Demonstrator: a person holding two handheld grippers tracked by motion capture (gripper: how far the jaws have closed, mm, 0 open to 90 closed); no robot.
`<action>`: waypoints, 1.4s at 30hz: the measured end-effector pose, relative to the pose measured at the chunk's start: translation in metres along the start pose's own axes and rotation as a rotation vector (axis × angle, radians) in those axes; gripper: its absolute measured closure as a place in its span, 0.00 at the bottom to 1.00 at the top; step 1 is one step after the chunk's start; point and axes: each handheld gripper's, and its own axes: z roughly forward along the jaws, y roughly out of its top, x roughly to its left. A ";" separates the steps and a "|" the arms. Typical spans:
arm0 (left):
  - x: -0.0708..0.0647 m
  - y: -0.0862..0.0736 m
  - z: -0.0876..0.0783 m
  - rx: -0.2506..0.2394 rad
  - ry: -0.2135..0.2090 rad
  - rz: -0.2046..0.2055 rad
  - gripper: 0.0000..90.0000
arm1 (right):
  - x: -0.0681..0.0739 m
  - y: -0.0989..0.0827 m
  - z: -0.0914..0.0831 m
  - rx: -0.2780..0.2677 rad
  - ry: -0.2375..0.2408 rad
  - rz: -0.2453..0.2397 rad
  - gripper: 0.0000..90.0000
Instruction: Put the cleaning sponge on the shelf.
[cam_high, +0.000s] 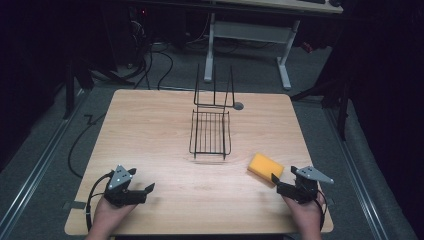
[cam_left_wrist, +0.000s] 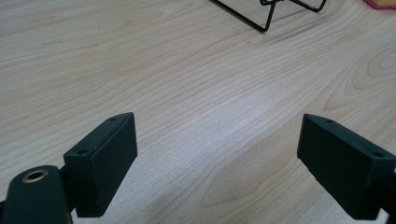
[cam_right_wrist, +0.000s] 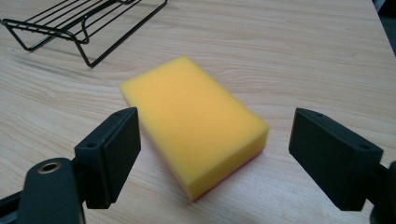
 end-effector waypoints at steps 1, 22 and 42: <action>0.001 0.000 -0.001 0.000 -0.001 -0.001 0.14 | 0.001 0.000 0.001 0.000 0.005 0.005 0.19; 0.002 0.002 0.000 -0.009 -0.010 -0.007 0.16 | -0.005 -0.015 -0.012 0.011 0.019 0.062 0.29; 0.003 0.001 -0.001 -0.018 -0.002 -0.022 0.17 | -0.019 -0.021 -0.003 0.100 -0.024 0.057 0.95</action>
